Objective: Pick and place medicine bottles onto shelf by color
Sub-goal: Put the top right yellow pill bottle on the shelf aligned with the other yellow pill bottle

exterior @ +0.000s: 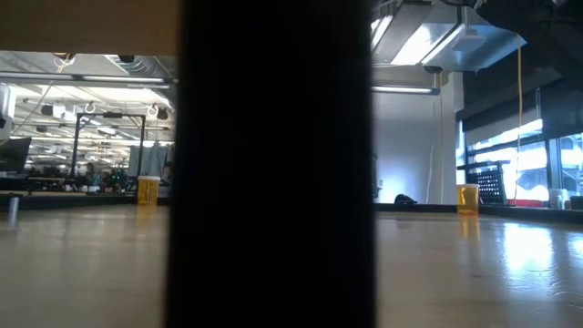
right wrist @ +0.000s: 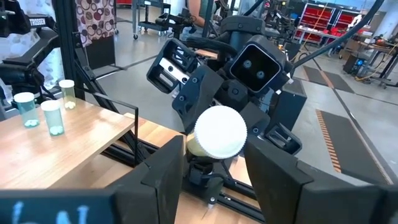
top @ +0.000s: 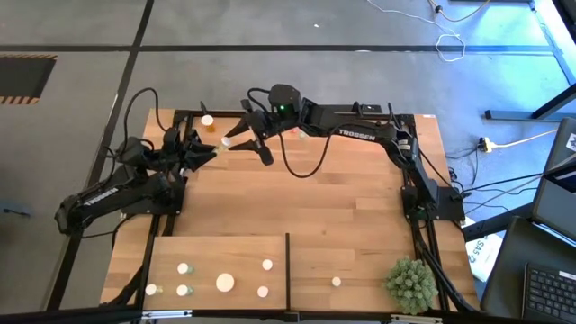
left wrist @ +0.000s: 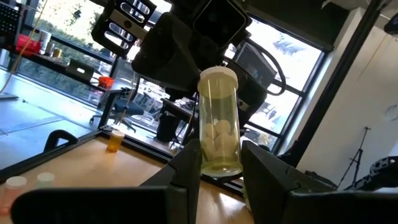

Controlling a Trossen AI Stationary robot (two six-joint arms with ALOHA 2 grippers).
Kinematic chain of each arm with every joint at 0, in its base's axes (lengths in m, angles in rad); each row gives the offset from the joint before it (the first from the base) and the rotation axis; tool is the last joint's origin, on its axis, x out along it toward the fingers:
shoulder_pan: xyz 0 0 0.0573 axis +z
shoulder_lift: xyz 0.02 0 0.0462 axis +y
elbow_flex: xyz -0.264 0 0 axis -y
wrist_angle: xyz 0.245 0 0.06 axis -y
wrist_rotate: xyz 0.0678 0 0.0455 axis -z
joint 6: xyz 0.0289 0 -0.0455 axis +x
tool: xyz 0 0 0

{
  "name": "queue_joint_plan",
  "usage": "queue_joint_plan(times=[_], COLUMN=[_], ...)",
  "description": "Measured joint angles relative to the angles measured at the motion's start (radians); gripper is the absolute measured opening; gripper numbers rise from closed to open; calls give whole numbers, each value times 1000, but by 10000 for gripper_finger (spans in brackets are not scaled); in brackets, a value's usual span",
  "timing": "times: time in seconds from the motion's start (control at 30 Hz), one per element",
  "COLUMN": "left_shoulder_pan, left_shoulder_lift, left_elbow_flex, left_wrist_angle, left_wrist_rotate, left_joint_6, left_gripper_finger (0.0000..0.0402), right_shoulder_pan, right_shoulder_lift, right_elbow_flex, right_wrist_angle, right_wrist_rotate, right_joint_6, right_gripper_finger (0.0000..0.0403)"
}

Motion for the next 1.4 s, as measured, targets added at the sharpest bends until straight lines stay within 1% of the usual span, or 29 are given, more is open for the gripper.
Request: queue_joint_plan(times=[0.2, 0.57, 0.83, 1.2, 1.4], left_shoulder_pan=[0, 0, 0, 0, 0], left_shoulder_lift=[0, 0, 0, 0, 0], left_elbow_flex=[0, 0, 0, 0, 0], left_wrist_angle=[0, -1, 1, 1, 1], left_wrist_rotate=[-1, -5, -7, -4, -7], left_joint_6=[0, -1, -1, 0, 0], left_gripper_finger=[92, 92, 92, 92, 92], right_shoulder_pan=[0, 5, 6, 5, 5], right_shoulder_lift=[0, 21, 22, 22, 22], right_elbow_flex=[0, -1, -2, -2, -2], right_wrist_angle=[1, 44, 56, 71, 71], right_wrist_rotate=[-5, -5, 1, 5, 4], right_joint_6=[4, 57, 59, 51, 52], right_gripper_finger=[171, 171, 170, 128, 119])
